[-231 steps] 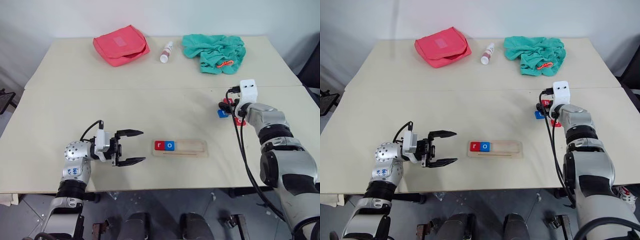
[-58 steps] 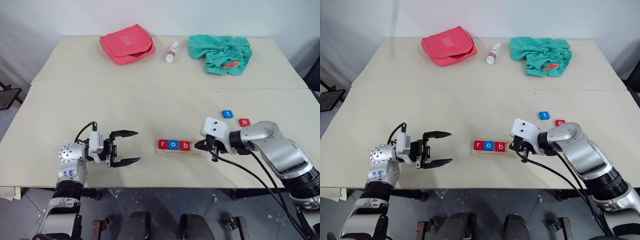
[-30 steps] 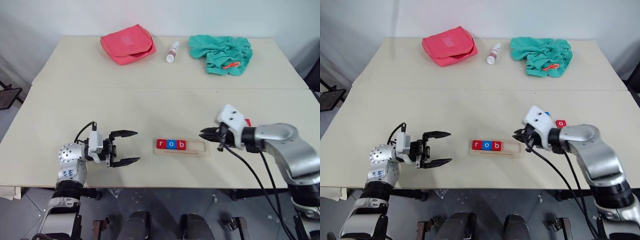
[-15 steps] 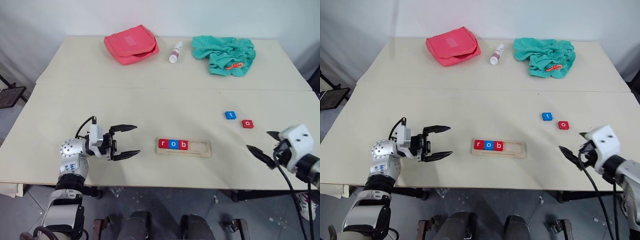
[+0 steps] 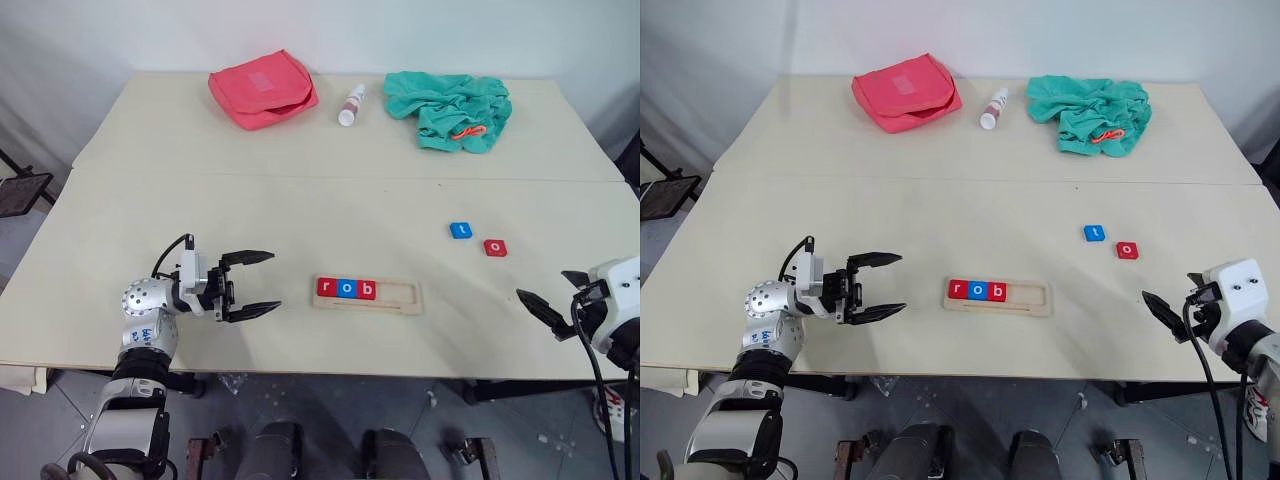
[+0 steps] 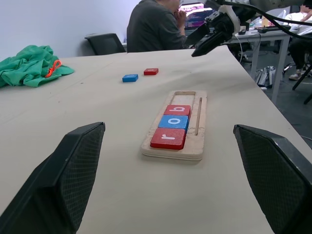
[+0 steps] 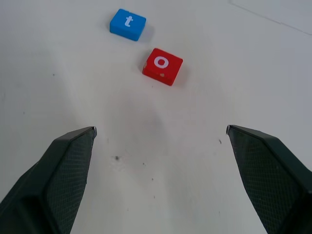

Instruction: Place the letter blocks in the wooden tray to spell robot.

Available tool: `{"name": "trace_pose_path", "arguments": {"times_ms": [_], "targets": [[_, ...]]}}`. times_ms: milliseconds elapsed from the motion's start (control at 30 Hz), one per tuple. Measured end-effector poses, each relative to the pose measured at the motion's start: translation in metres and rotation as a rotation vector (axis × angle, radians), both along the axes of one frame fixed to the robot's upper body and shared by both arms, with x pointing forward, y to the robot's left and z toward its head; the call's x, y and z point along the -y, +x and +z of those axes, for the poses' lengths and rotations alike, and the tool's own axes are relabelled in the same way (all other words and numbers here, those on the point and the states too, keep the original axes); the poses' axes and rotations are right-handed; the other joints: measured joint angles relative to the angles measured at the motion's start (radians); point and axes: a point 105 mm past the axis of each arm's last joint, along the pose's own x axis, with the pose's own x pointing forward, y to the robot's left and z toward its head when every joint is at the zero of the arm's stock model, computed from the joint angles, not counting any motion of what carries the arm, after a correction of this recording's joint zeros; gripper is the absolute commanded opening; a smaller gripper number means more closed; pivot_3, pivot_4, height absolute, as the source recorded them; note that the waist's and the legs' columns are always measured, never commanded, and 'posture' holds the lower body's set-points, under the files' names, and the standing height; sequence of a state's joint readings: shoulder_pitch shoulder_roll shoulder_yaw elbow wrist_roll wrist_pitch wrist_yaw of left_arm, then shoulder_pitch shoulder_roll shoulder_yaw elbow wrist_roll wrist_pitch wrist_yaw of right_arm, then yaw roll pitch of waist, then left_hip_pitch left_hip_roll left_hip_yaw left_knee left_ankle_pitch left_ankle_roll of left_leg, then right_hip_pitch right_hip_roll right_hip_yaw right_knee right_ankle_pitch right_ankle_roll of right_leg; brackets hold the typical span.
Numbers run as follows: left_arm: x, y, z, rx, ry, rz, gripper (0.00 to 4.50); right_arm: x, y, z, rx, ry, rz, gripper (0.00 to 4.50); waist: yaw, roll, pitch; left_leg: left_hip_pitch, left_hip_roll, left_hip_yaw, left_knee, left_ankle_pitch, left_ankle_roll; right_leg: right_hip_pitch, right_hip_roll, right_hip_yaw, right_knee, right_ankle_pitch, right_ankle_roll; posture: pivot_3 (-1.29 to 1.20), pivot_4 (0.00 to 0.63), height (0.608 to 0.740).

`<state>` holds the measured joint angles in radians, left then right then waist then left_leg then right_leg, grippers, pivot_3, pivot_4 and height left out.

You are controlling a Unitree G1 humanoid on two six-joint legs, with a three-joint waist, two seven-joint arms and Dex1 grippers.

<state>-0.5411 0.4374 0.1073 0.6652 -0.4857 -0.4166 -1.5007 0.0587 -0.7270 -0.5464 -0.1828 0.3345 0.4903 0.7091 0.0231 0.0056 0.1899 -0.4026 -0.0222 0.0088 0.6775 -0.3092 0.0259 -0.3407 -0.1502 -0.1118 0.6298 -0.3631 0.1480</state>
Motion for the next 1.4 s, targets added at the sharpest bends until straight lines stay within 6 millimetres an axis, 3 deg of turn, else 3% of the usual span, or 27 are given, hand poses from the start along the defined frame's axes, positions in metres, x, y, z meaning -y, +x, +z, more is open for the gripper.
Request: {"name": "trace_pose_path", "arguments": {"times_ms": [867, 1100, 1233, 1400], "targets": [[-0.001, -0.002, 0.002, 0.015, 0.009, -0.003, 4.50, -0.011, 0.003, -0.004, -0.011, 0.062, 0.021, 4.46, 0.000, 0.000, 0.000, 0.000, 0.000, 0.000, 0.000, 0.000, 0.000, 0.000, 0.000, 0.000, 0.000, 0.000, 0.000, 0.00, 0.150, 0.740], [-0.004, -0.005, -0.001, 0.009, 0.016, 0.002, 4.50, -0.020, 0.039, 0.001, 0.043, 0.163, 0.009, 4.46, -0.004, 0.000, 0.000, 0.000, 0.000, 0.000, 0.001, 0.000, 0.000, 0.000, 0.000, 0.000, 0.000, 0.000, 0.000, 0.00, 0.150, 0.740], [-0.002, -0.007, 0.001, 0.022, 0.019, -0.007, 4.50, -0.027, 0.067, -0.008, 0.022, 0.195, -0.007, 4.46, -0.004, 0.000, 0.000, 0.000, 0.000, -0.001, 0.000, 0.000, 0.000, -0.001, 0.000, 0.000, 0.001, 0.000, 0.000, 0.00, 0.150, 0.740], [-0.002, -0.012, -0.001, 0.020, 0.023, -0.011, 4.50, -0.026, 0.082, -0.018, 0.016, 0.228, -0.058, 4.46, -0.004, 0.000, 0.000, 0.000, 0.000, -0.001, -0.001, 0.000, 0.000, -0.001, 0.000, 0.000, 0.001, 0.000, 0.000, 0.00, 0.150, 0.740]]}}
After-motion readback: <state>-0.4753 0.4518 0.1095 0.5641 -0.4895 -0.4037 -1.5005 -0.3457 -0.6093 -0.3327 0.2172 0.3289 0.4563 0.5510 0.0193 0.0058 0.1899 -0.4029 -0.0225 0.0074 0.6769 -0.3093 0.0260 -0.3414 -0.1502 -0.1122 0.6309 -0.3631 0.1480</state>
